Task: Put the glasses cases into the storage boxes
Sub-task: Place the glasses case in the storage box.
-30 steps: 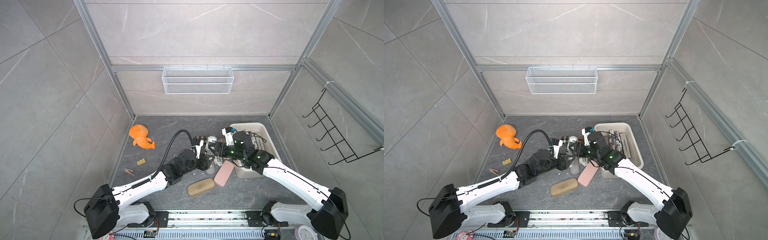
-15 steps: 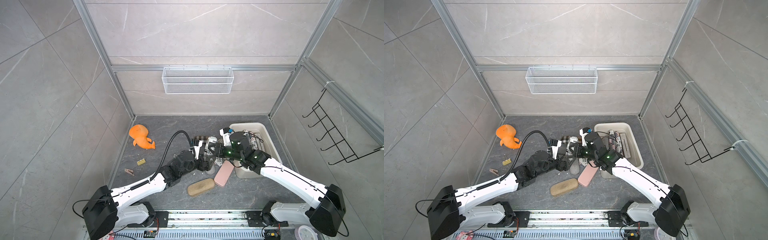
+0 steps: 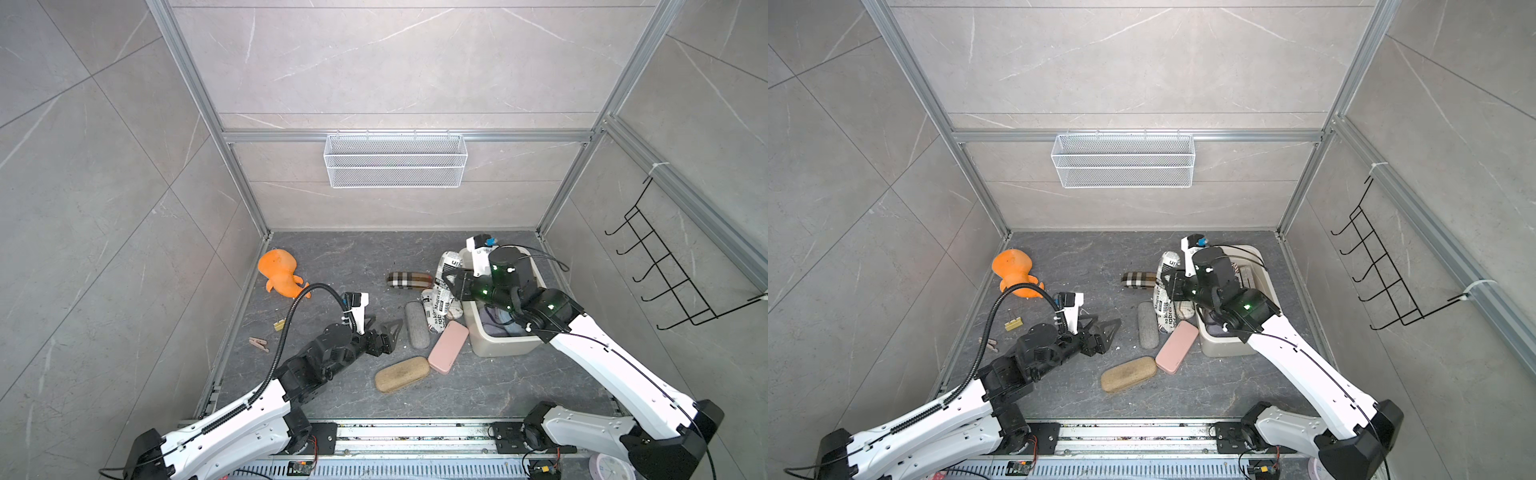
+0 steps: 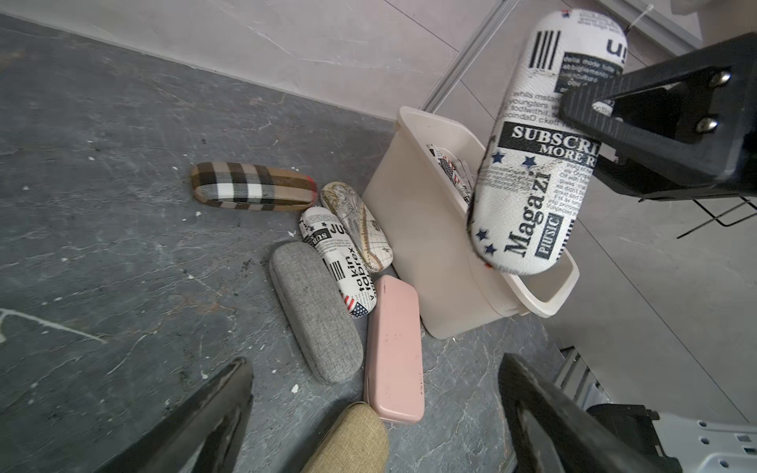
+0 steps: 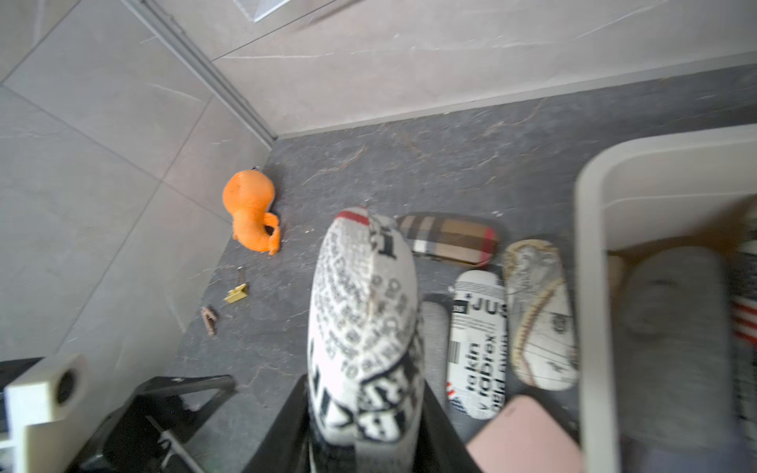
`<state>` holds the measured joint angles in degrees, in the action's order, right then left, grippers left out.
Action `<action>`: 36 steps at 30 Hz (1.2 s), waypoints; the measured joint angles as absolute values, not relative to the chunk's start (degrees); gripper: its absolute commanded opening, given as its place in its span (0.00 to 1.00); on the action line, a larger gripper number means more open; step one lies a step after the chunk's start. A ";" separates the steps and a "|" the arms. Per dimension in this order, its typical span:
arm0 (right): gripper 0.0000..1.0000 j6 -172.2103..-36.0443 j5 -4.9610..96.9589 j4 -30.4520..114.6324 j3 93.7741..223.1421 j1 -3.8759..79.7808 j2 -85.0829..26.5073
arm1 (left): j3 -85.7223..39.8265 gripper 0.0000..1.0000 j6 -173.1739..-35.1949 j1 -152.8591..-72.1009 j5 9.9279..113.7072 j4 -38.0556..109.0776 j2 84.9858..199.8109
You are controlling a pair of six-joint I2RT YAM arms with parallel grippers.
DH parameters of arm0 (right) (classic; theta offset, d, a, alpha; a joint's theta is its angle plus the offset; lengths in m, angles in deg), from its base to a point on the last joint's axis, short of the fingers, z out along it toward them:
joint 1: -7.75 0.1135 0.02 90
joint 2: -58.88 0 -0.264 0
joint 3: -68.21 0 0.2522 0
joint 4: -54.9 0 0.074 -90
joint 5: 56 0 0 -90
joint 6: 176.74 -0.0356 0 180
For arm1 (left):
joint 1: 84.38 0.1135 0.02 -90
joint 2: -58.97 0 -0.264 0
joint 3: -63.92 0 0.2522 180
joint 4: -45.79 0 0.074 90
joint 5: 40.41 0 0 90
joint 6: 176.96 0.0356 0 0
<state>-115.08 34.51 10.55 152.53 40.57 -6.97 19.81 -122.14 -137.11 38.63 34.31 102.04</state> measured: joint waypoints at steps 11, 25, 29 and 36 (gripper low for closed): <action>0.32 -106.36 21.44 -1.58 152.53 31.30 -4.02 | 20.84 0.97 -122.14 -137.11 35.98 30.31 101.27; 0.40 -104.68 22.51 -4.33 145.58 31.28 -9.13 | 21.08 0.96 -123.30 -137.11 36.18 30.71 104.29; 0.60 -104.61 25.01 -5.47 144.29 31.41 -10.11 | 21.91 0.96 -123.83 -137.11 36.42 30.68 104.79; 0.62 -105.11 25.22 -8.01 145.91 31.28 -9.46 | 21.93 0.96 -124.00 -137.11 37.01 30.71 106.82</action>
